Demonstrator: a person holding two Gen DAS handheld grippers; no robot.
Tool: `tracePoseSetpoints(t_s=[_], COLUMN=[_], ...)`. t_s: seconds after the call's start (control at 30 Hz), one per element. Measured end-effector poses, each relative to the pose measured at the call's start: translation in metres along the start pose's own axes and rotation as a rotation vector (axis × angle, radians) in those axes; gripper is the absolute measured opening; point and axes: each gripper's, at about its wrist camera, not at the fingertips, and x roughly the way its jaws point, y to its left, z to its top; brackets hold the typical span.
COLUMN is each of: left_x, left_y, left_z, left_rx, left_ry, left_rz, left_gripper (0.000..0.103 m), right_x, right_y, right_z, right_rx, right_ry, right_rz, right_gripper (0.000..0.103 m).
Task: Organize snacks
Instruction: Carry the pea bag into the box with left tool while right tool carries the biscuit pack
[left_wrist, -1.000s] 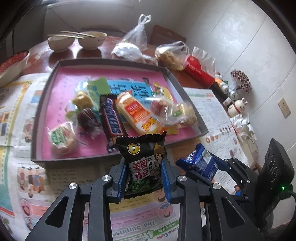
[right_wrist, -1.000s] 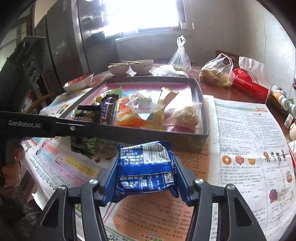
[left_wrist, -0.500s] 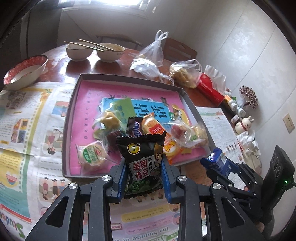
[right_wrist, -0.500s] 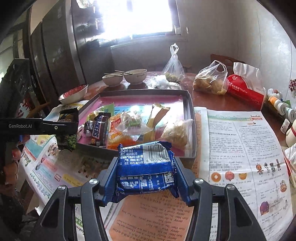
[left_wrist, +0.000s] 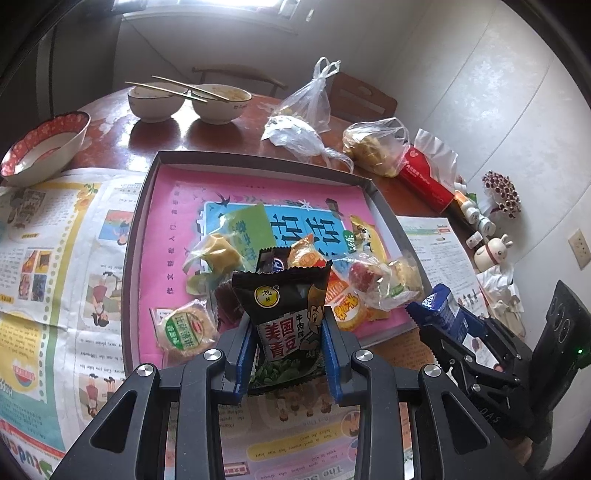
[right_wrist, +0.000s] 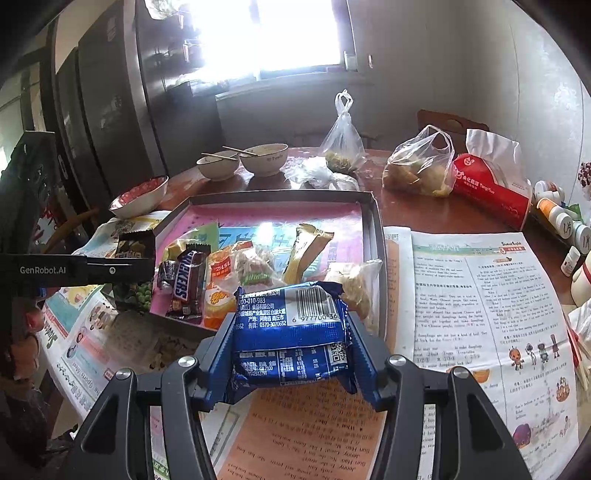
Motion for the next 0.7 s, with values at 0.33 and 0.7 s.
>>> tracePoseSetpoints(t_s=[0.33, 0.7], left_x=[0.011, 0.024], left_y=[0.003, 0.009], left_z=[0.007, 0.012], left_rx=[0.000, 0.003], left_ry=[0.015, 0.032], left_rz=[0.013, 0.024], left_gripper=[0.033, 0.033], right_x=[0.012, 0.029], right_y=[-0.002, -0.004], right_z=[0.008, 0.016], right_rx=[0.009, 0.013], right_ry=[0.012, 0.032], right_rz=[0.000, 0.001], right_gripper=[0.057, 0.057])
